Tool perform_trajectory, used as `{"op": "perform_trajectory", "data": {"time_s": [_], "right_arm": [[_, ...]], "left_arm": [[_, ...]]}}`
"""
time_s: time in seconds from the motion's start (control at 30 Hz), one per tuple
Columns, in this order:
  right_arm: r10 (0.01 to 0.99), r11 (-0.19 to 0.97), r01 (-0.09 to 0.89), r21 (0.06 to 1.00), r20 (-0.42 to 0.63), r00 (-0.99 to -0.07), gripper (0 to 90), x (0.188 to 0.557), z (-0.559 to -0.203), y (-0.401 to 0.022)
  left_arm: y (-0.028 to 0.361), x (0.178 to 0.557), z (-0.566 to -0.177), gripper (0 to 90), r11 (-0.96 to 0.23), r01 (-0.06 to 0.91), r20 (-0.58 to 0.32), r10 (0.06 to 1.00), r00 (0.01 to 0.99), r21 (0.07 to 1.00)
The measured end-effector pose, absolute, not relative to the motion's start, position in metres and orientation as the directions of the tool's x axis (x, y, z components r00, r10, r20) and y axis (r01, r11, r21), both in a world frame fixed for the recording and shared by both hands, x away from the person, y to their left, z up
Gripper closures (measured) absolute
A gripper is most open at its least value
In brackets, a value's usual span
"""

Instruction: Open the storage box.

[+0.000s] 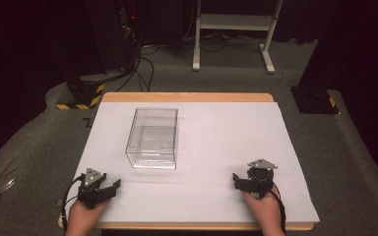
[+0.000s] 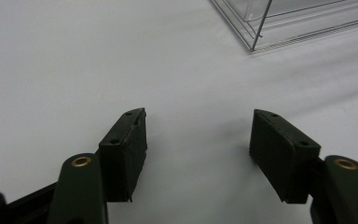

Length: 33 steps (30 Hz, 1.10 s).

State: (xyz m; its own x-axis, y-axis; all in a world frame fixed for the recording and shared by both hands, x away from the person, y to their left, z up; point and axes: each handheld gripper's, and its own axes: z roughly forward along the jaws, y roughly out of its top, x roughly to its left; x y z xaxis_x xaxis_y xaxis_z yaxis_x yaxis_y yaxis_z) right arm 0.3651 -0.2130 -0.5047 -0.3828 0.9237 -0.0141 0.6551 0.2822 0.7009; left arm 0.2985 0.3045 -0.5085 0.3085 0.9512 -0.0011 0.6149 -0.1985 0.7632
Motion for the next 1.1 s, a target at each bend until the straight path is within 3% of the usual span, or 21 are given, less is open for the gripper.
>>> {"op": "perform_trajectory", "data": {"time_s": [0.23, 0.6, 1.1], "right_arm": [[0.924, 0.281, 0.656, 0.701, -0.012, -0.383, 9.8, 0.365, -0.505, -0.213], [0.924, 0.282, 0.658, 0.698, -0.011, -0.383, 9.8, 0.365, -0.505, -0.213], [0.924, 0.281, 0.655, 0.701, -0.011, -0.383, 9.9, 0.365, -0.505, -0.213]], "left_arm": [[0.301, 0.297, -0.508, 36.8, -0.208, 0.614, 0.02, 0.955, 0.297, 0.761], [0.304, 0.295, -0.503, 43.7, -0.193, 0.605, 0.008, 0.956, 0.294, 0.773], [0.291, 0.29, -0.493, 42.0, -0.239, 0.515, -0.018, 0.896, 0.443, 0.823]]}}
